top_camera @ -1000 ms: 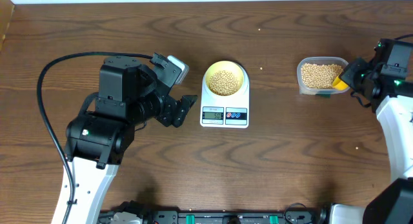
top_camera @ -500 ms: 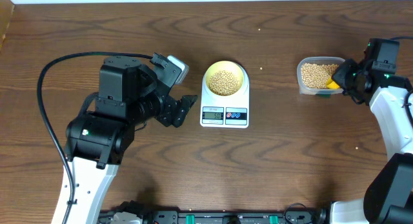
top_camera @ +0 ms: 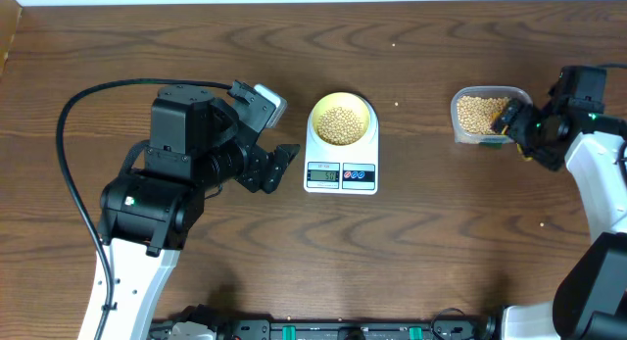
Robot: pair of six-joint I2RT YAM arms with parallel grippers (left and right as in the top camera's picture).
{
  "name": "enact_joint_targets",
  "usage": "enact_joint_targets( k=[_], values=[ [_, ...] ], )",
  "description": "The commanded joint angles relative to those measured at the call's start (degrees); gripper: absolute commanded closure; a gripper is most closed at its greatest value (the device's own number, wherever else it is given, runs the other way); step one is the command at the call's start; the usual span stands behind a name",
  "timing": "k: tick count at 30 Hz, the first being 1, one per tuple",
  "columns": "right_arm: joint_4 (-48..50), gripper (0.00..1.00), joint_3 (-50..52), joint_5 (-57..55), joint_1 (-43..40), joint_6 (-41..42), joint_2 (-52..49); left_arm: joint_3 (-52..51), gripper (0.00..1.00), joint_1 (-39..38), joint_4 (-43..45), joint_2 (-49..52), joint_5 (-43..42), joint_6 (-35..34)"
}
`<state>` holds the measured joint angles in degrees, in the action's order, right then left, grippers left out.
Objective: Scoop item into bowl and weigh 50g on scale
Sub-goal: 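Lower the yellow scoop into the soybean tub with the right gripper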
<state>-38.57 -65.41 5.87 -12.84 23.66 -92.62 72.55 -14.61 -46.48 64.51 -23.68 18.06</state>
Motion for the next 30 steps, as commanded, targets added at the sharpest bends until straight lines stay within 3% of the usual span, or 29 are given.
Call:
enact_joint_targets(
  k=[1, 8, 14, 30],
  values=[
    [-1.57, 0.01, -0.07, -2.71, -1.05, -6.99, 4.17, -0.22, 0.16, 0.35, -0.07, 0.13, -0.31, 0.50],
    [-1.68, 0.01, -0.07, -2.73, -1.38, -16.31, 13.09, -0.22, 0.16, 0.35, -0.07, 0.15, -0.31, 0.50],
    [-4.61, 0.01, -0.07, -1.07, -1.38, -34.14, 22.29, -0.22, 0.16, 0.35, -0.07, 0.17, -0.31, 0.50],
    [-4.74, 0.01, -0.04, -1.20, -1.38, -34.88, 22.75, -0.22, 0.16, 0.35, -0.07, 0.22, -0.31, 0.50]
  ],
)
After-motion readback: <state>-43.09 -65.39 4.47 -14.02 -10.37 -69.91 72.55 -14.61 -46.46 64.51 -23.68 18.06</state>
